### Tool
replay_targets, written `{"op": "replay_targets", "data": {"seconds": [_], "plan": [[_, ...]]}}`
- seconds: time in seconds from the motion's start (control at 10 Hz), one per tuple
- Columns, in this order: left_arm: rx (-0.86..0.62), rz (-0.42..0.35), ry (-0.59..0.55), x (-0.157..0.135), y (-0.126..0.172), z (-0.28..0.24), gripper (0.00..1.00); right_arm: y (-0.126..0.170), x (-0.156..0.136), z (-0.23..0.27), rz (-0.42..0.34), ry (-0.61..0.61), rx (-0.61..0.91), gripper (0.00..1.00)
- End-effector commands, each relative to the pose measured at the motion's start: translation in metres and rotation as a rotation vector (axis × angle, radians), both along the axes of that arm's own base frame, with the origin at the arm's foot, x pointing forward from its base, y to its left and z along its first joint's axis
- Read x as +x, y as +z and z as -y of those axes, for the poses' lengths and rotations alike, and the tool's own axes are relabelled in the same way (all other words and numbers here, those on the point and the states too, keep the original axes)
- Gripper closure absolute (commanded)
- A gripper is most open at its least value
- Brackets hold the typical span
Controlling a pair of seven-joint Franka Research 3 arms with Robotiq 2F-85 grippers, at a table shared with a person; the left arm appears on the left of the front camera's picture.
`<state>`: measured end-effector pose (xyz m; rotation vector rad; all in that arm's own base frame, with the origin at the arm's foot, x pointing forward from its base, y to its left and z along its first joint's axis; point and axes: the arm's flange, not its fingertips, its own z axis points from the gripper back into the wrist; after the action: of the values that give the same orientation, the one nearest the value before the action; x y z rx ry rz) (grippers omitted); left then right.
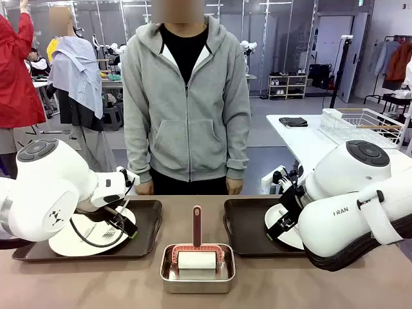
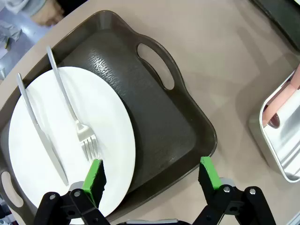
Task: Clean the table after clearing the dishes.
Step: When the left (or right) Handle tray is removed, use the left hand (or right hand) to clean the left (or right) side of the table with the Lint Roller.
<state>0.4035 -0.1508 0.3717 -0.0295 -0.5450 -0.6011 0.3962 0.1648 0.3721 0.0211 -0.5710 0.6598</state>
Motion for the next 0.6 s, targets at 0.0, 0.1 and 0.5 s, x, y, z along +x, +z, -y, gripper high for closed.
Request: {"op": "replay_targets", "data": {"seconds": [0.0,0.1,0.5], "plan": [[0.0,0.0,0.0,-0.0001,0.0,0.0002,0.0,0.0,0.0,0.0,0.0,0.0,0.0,0.0],[0.0,0.0,0.0,-0.0001,0.0,0.0002,0.0,0.0,0.0,0.0,0.0,0.0,0.0,0.0],[0.0,0.0,0.0,-0.0001,0.0,0.0002,0.0,0.0,0.0,0.0,0.0,0.0,0.0,0.0]]}}
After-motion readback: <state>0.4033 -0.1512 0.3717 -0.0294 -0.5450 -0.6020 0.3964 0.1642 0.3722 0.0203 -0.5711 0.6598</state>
